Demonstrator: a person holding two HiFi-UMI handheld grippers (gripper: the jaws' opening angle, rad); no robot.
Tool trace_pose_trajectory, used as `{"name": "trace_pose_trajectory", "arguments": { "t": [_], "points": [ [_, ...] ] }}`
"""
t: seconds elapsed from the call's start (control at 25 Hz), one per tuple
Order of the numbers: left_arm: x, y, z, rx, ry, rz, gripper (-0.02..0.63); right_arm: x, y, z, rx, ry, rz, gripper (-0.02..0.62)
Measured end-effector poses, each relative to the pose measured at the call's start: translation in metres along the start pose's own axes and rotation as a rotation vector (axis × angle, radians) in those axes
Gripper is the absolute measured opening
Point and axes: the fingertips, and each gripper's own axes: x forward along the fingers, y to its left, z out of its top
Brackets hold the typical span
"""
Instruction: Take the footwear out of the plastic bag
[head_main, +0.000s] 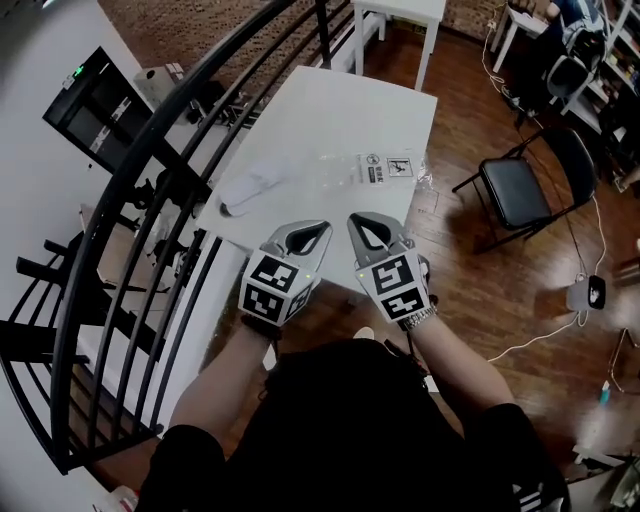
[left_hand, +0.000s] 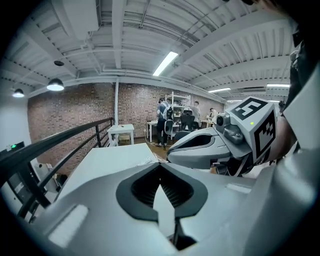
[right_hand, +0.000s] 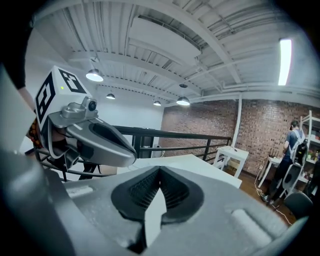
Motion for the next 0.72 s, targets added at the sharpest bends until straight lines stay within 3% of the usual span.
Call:
{"name": "trace_pose_trajectory", "arguments": {
  "t": [0.32, 0.72],
  "points": [
    [-0.039, -0.006, -0.001, 0.025, -0.039, -0.036, 0.014, -0.016, 0.038, 0.015, -0.013, 0.024, -0.05, -0.008],
    [-0.053, -0.039, -0.03, 0.015, -0.017, -0.072, 0.014, -0.047, 0.058, -0.008, 0.003, 0.065, -0.08, -0.008]
  ]
}}
